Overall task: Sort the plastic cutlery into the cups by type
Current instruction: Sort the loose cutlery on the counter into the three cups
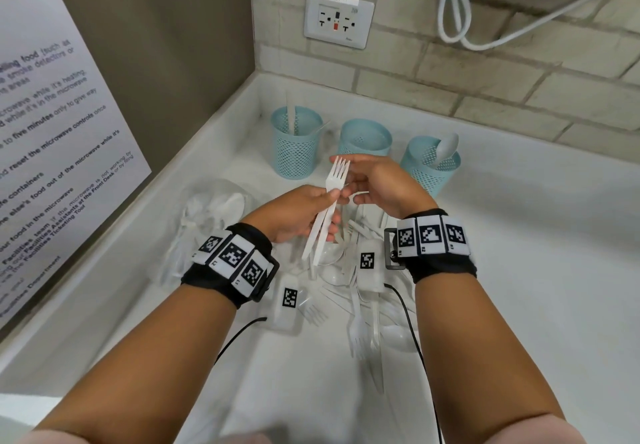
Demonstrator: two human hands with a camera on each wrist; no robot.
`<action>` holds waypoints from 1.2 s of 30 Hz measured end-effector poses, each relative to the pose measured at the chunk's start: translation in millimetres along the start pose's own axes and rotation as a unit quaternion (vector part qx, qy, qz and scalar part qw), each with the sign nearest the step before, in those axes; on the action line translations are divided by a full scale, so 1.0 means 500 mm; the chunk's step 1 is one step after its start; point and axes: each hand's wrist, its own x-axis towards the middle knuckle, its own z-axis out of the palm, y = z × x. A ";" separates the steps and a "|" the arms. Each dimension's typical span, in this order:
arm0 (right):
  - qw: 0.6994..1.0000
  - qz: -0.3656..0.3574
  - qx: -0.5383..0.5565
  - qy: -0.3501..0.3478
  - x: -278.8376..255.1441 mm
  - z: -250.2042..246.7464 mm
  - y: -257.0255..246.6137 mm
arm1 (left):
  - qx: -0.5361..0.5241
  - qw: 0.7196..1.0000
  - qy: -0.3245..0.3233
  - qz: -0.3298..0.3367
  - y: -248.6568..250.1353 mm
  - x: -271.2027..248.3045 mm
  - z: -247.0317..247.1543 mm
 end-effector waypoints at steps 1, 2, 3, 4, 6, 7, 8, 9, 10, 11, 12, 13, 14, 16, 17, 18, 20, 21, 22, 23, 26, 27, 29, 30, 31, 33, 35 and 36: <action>1.000 0.006 0.001 -0.015 -0.002 0.000 0.000 | -0.003 1.000 0.000 0.001 0.001 0.001 0.001; 1.000 0.008 -0.012 -0.024 -0.003 0.000 0.000 | -0.005 1.000 0.001 0.003 0.002 0.002 0.002; 0.999 0.004 -0.035 -0.027 -0.004 0.001 0.002 | -0.005 1.000 0.001 0.004 0.001 0.003 0.003; 0.998 -0.012 -0.065 -0.022 -0.004 0.003 0.006 | -0.002 1.000 -0.001 0.006 0.001 0.004 0.005; 0.992 -0.062 -0.107 0.002 0.001 0.008 0.014 | 0.008 1.000 0.000 0.005 -0.002 0.007 0.008; 0.989 -0.087 -0.119 0.023 0.006 0.007 0.016 | 0.012 1.000 0.005 0.001 -0.003 0.008 0.009; 0.985 -0.109 -0.124 0.054 0.012 0.001 0.016 | 0.017 1.000 0.012 -0.003 -0.004 0.008 0.008; 0.980 -0.127 -0.123 0.092 0.019 -0.009 0.014 | 0.023 1.000 0.021 -0.005 -0.005 0.007 0.006; 0.973 -0.143 -0.120 0.138 0.023 -0.024 0.006 | 0.028 0.999 0.029 -0.004 -0.007 0.005 0.003; 0.962 -0.160 -0.116 0.188 0.031 -0.043 -0.002 | 0.029 0.999 0.036 -0.002 -0.009 0.003 -0.001; 0.948 -0.174 -0.113 0.242 0.036 -0.062 -0.013 | 0.027 0.999 0.046 0.000 -0.011 0.002 -0.006; 0.930 -0.187 -0.106 0.297 0.039 -0.080 -0.025 | 0.024 0.998 0.061 0.002 -0.013 0.001 -0.010; 0.906 -0.198 -0.102 0.359 0.039 -0.095 -0.040 | 0.026 0.996 0.080 0.001 -0.014 0.002 -0.014; 0.850 -0.235 -0.093 0.461 0.036 -0.118 -0.066 | 0.049 0.991 0.123 0.001 -0.019 0.008 -0.020; 0.830 -0.258 -0.084 0.488 0.038 -0.126 -0.073 | 0.072 0.987 0.142 0.005 -0.022 0.012 -0.022; 0.818 -0.270 -0.082 0.502 0.041 -0.129 -0.077 | 0.105 0.981 0.160 0.012 -0.025 0.016 -0.023; 0.818 -0.270 -0.119 0.494 0.050 -0.126 -0.076 | 0.187 0.964 0.189 0.031 -0.032 0.024 -0.028; 0.825 -0.259 -0.156 0.477 0.059 -0.123 -0.070 | 0.226 0.953 0.196 0.033 -0.036 0.029 -0.031; 0.835 -0.243 -0.201 0.451 0.065 -0.117 -0.063 | 0.260 0.944 0.201 0.029 -0.040 0.032 -0.032; 0.843 -0.224 -0.243 0.423 0.072 -0.113 -0.054 | 0.293 0.934 0.204 0.020 -0.044 0.035 -0.034; 0.866 -0.170 -0.311 0.352 0.076 -0.092 -0.038 | 0.410 0.887 0.210 -0.015 -0.054 0.044 -0.038; 0.870 -0.158 -0.323 0.337 0.077 -0.088 -0.034 | 0.436 0.874 0.211 -0.029 -0.054 0.044 -0.038; 0.878 -0.136 -0.338 0.310 0.075 -0.085 -0.029 | 0.456 0.863 0.212 -0.054 -0.051 0.041 -0.035; 0.882 -0.125 -0.343 0.299 0.072 -0.084 -0.031 | 0.459 0.861 0.213 -0.060 -0.049 0.040 -0.033; 0.883 -0.119 -0.348 0.292 0.068 -0.084 -0.033 | 0.457 0.861 0.216 -0.065 -0.047 0.039 -0.032; 0.882 -0.113 -0.347 0.298 0.057 -0.086 -0.044 | 0.453 0.862 0.215 -0.075 -0.044 0.036 -0.026; 0.877 -0.121 -0.343 0.313 0.038 -0.092 -0.060 | 0.457 0.861 0.209 -0.083 -0.041 0.034 -0.019; 0.876 -0.123 -0.347 0.313 0.025 -0.095 -0.068 | 0.462 0.859 0.205 -0.083 -0.040 0.034 -0.016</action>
